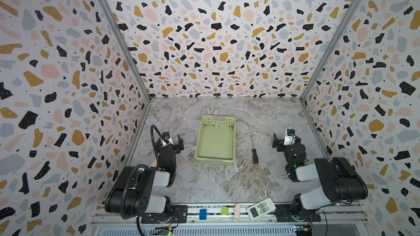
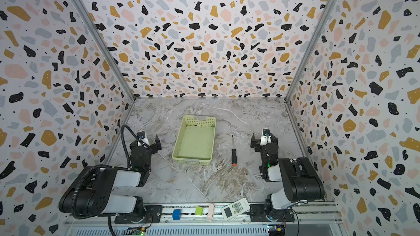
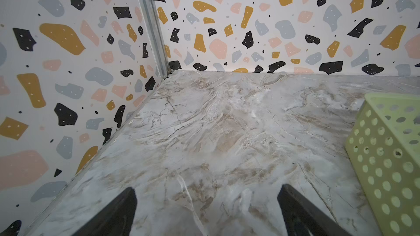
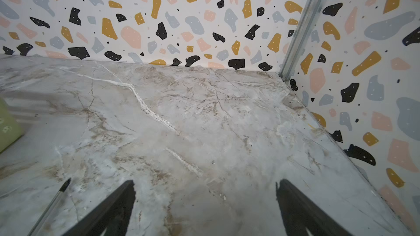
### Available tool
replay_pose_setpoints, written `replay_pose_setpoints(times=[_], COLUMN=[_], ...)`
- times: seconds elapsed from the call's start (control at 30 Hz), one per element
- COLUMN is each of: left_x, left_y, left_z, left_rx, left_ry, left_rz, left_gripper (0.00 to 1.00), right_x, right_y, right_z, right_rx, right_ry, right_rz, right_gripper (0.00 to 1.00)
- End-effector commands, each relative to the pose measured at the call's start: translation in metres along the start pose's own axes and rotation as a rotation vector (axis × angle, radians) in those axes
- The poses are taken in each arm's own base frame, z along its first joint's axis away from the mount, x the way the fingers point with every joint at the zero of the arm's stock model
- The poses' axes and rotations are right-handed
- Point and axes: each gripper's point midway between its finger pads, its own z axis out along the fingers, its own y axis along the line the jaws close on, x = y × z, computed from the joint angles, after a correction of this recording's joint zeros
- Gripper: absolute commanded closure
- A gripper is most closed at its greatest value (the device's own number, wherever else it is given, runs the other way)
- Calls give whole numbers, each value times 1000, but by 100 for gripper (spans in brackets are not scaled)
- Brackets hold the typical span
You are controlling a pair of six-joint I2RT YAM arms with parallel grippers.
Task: Put the screwdriver in the bin
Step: Pick up the screwdriver from the center of the table.
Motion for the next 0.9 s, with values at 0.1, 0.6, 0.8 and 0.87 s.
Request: replay_pose_setpoints(times=[0.1, 0.6, 0.8, 0.87], left_x=[-18, -17, -18, -17], left_y=[0, 0, 6, 5], left_z=[2, 2, 3, 4], left_rx=[-6, -3, -31, -30], left_ry=[-58, -56, -55, -52], left_rz=[-14, -17, -32, -30], left_gripper=[1, 0, 1, 0], right_x=[-9, -9, -9, -9], right_y=[0, 0, -1, 0], right_z=[1, 1, 1, 1], right_rx=[2, 1, 3, 1], right_ry=[-27, -29, -28, -29], right_rz=[7, 8, 8, 8], right_gripper=[1, 1, 1, 1])
